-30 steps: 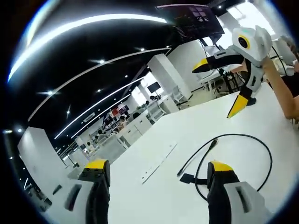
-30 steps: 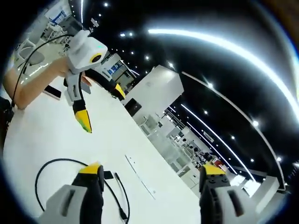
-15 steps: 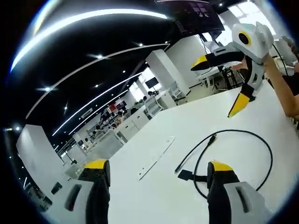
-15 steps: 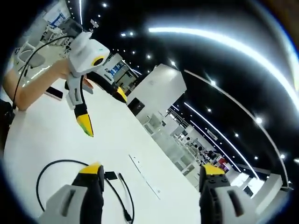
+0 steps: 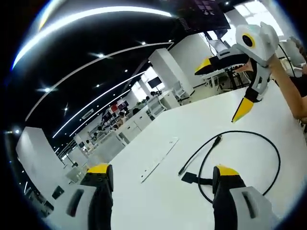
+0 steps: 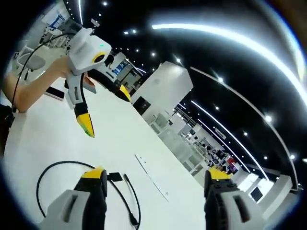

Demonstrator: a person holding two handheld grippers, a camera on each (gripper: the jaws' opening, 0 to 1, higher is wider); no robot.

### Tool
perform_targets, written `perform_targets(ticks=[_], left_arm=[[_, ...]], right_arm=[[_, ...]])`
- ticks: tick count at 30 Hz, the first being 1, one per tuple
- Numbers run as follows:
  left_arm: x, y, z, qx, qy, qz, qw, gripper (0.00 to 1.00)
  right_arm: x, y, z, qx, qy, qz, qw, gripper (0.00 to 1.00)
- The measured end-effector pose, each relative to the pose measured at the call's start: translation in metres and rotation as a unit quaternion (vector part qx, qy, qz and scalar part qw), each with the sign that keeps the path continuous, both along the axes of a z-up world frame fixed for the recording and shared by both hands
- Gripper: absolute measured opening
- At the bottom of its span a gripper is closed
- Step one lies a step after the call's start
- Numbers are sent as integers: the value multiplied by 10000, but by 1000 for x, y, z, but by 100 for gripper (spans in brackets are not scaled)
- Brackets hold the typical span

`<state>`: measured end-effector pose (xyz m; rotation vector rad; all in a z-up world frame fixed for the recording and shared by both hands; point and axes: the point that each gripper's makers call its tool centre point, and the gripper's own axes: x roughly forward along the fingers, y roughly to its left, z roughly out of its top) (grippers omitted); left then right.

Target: Find the charging cable on the desk, coil it up and secure with Velcro.

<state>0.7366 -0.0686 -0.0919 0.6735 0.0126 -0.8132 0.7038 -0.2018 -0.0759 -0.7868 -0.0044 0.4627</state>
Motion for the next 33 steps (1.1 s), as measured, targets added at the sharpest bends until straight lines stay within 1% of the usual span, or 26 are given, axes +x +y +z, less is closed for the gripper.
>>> perform_targets(ticks=[9, 20, 23, 28, 33], left_arm=[[4, -1, -2, -123, 92, -7, 9999, 85], [14, -3, -16, -121, 348, 41, 9993, 85], [17, -3, -20, -105, 410, 60, 9991, 85], [23, -3, -25, -170, 526, 87, 9984, 85], [28, -2, -30, -145, 599, 172, 9980, 85]], right_arm=[[7, -8, -4, 59, 87, -132, 9999, 82], [19, -22, -11, 254, 217, -331, 9989, 82], [21, -25, -12, 338, 259, -380, 9984, 79], [26, -30, -16, 423, 337, -456, 9975, 79], [30, -33, -17, 532, 353, -511, 9967, 79]])
